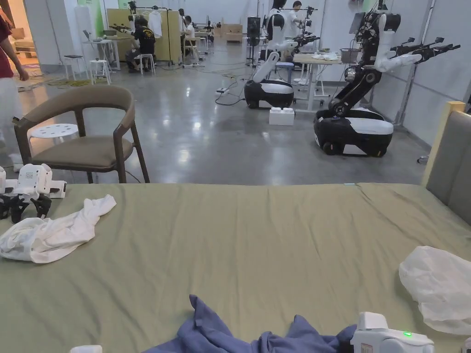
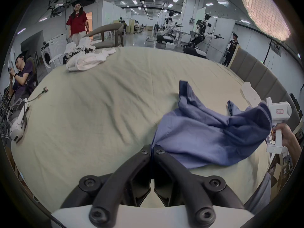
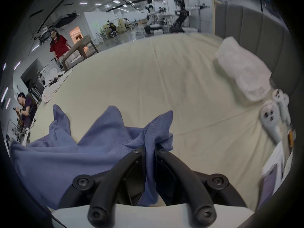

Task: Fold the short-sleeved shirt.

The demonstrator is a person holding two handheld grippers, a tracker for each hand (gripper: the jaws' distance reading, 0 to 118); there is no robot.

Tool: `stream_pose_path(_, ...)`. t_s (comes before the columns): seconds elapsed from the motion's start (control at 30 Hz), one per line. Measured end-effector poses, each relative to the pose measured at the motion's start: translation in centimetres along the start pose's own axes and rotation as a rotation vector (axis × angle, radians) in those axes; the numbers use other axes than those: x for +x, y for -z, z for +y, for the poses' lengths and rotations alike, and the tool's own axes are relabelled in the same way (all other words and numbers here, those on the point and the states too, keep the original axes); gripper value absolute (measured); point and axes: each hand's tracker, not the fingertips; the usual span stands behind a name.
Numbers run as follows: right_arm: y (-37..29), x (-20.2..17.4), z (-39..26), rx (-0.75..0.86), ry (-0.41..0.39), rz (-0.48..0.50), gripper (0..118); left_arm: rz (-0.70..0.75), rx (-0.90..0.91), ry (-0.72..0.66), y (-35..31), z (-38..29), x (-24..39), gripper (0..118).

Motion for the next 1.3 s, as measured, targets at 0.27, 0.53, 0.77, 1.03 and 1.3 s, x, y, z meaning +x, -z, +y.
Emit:
stream_pose_path(0.27, -10.3, -0.2, 4.7, 0.208, -0.056, -0.072, 8, -0.016, 0.199, 0.022, -5.5, 5.6, -1.1, 0)
stream_pose_path(0.53, -18.7, -1.0, 10.3, 0.323, -0.079, -0.124, 8, 0.006, 0.38, 0.019, -13.2, 13.6, -2.4, 0)
stream_pose_path(0.77, -23.4, -3.1, 14.8, 0.446, -0.128, -0.095, 8, 0.033, 0.452, 0.045, -16.7, 19.9, -3.2, 0)
stream_pose_path(1.03, -27.5, -6.8, 20.7, 0.604, -0.155, -0.107, 8, 0.117, 0.539, 0.056, -18.6, 26.9, -3.6, 0)
stream_pose_path(1.3, -30.9, -9.6, 27.7, 0.723, -0.185, -0.122, 8, 0.157, 0.606, 0.062, -20.6, 33.0, -4.7, 0)
